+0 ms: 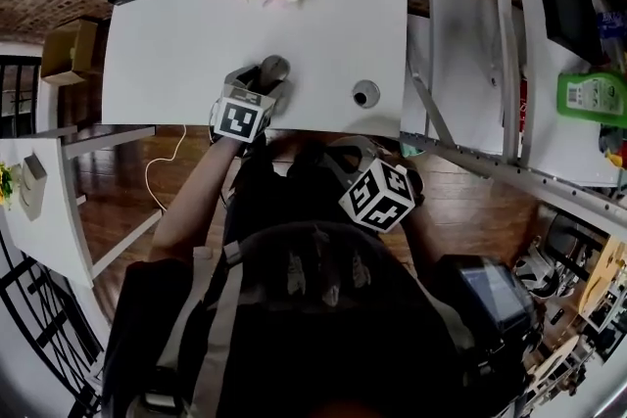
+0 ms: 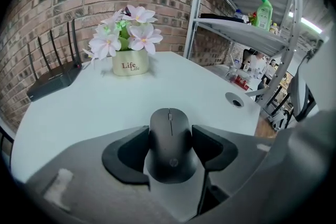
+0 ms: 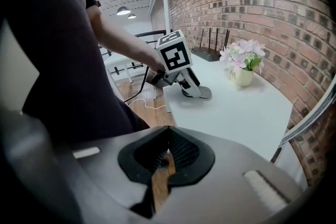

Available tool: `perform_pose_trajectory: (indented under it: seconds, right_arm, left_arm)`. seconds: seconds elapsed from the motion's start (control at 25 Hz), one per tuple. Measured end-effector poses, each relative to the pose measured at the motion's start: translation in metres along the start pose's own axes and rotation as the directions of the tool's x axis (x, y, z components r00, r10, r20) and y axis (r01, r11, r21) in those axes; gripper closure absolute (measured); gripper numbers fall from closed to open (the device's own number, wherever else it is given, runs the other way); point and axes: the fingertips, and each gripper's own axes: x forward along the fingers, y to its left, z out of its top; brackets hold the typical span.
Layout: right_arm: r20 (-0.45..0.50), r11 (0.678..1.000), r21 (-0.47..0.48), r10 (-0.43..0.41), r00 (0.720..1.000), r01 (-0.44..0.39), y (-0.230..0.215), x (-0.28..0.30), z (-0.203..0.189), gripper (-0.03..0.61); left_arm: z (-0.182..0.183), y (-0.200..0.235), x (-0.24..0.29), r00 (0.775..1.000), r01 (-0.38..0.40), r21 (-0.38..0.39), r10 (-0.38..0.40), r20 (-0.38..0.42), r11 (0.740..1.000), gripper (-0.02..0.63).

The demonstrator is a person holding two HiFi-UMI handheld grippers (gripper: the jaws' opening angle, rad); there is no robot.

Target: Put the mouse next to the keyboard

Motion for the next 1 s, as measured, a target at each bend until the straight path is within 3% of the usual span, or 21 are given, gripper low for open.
perform_pose_trajectory:
  seconds: [1.0]
  right_arm:
    - [0.022,0.997,0.074,-0.037,0.999,0.035,0.007,-0.014,-0.032,0.574]
  left_arm:
    - [0.019,-0.075,0.029,0.992,0.124,0.096,-0.12,-0.047,0.988,0.35]
